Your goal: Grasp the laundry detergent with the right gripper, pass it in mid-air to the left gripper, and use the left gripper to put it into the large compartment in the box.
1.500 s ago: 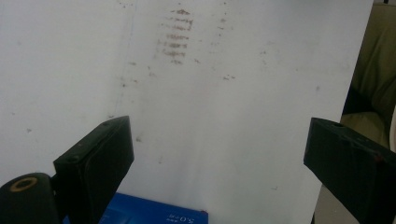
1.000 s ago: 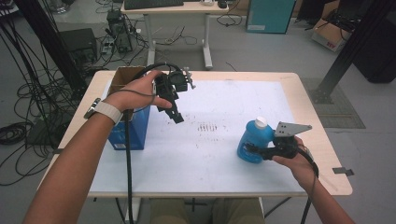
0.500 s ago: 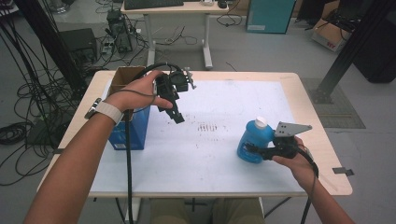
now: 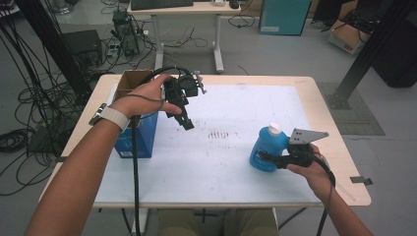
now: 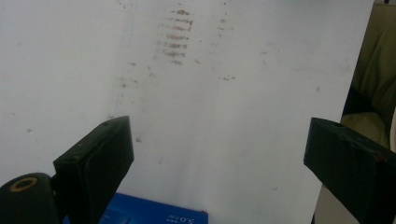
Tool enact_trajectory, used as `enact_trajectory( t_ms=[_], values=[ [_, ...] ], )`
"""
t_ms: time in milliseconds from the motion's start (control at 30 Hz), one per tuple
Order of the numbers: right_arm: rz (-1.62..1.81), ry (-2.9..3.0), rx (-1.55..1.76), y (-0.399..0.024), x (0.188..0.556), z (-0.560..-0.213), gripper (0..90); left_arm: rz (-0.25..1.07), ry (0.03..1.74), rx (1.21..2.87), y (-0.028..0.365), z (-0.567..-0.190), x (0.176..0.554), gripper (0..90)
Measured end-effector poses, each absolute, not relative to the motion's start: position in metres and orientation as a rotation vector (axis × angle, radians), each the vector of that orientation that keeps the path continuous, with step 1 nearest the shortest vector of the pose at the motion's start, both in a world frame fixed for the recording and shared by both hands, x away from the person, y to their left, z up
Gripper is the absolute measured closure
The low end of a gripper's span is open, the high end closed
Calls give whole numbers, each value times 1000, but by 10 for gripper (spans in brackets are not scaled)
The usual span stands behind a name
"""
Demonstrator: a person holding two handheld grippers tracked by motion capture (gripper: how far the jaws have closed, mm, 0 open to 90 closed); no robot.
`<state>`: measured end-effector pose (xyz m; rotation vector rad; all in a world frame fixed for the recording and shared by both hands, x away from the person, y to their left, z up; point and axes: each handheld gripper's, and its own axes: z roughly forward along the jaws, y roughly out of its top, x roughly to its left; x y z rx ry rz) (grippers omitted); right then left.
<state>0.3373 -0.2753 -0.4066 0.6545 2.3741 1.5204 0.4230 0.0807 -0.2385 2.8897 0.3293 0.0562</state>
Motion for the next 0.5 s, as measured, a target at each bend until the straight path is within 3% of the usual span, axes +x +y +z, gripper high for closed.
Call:
enact_trajectory(
  t_ms=[500],
  values=[
    [1528,2373,659,-275,338,-407,420,61,325,2892,81,-238,423,87]
  ],
)
